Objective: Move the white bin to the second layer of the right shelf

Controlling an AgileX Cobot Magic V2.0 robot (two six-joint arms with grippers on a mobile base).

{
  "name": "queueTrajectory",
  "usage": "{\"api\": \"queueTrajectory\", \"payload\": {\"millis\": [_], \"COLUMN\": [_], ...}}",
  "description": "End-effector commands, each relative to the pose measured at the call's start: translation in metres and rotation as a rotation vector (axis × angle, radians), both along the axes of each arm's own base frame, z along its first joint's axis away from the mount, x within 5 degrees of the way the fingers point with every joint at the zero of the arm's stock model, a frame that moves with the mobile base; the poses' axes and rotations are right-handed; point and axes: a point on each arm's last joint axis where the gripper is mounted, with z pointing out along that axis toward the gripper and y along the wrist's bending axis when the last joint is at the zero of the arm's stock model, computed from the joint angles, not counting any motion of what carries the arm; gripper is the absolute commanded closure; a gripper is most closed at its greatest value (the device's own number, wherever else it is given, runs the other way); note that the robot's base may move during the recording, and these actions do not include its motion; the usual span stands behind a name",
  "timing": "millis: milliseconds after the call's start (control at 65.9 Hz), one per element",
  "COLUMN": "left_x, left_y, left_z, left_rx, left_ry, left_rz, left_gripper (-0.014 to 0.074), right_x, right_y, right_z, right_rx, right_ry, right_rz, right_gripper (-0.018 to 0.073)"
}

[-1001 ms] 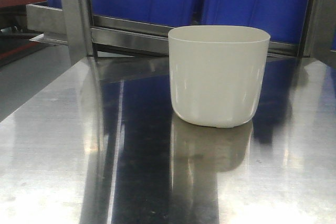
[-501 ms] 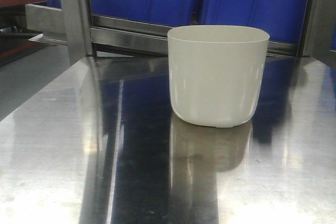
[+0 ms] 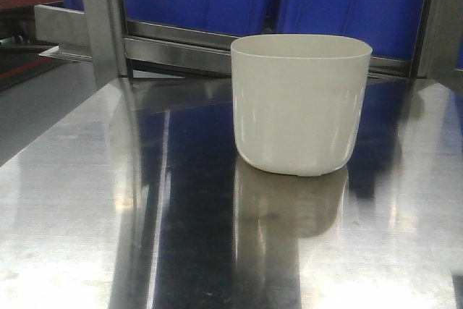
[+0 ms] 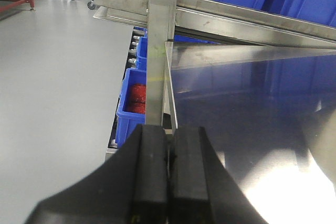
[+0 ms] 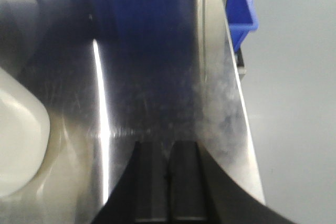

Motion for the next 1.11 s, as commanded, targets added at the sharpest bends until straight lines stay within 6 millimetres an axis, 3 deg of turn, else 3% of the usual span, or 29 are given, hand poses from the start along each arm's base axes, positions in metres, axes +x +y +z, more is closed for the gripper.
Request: {"api": "queueTrajectory", "payload": {"millis": [0,121,167,425,713,1092], "left_x": [0.001,0.001,0.001,0.001,0.001,0.001], "left_y": [0.000,0.000,0.000,0.000,0.000,0.000], "left_z": [0.000,0.000,0.000,0.000,0.000,0.000], "left_rx": [-0.027,-0.027,-0.027,-0.027,-0.027,-0.027], "left_ry": [-0.074,-0.074,-0.074,-0.074,-0.074,-0.074], "left_rz": [0.000,0.000,0.000,0.000,0.000,0.000], "left_gripper": [0.0512,0.0512,0.0512,0.0512,0.0512,0.0512], "right_x": [0.005,0.006,0.006,0.010,0.041,0.090], "right_y": [0.004,0.010,0.012,0.024,0.048,0.111], "right_z": [0.014,0.013,0.013,0.016,0.038,0.039], "right_rx": [-0.012,-0.009,-0.008,0.026,0.050,0.023], "right_ry": [-0.061,-0.040,-0.040,-0.025,0.010,0.138], "right_rz": [0.042,0.083,0.093,0.139,0.212,0.373], "right_gripper": [0.0364,0.0037,-0.0028,0.0020,0.0021,0.0021]}}
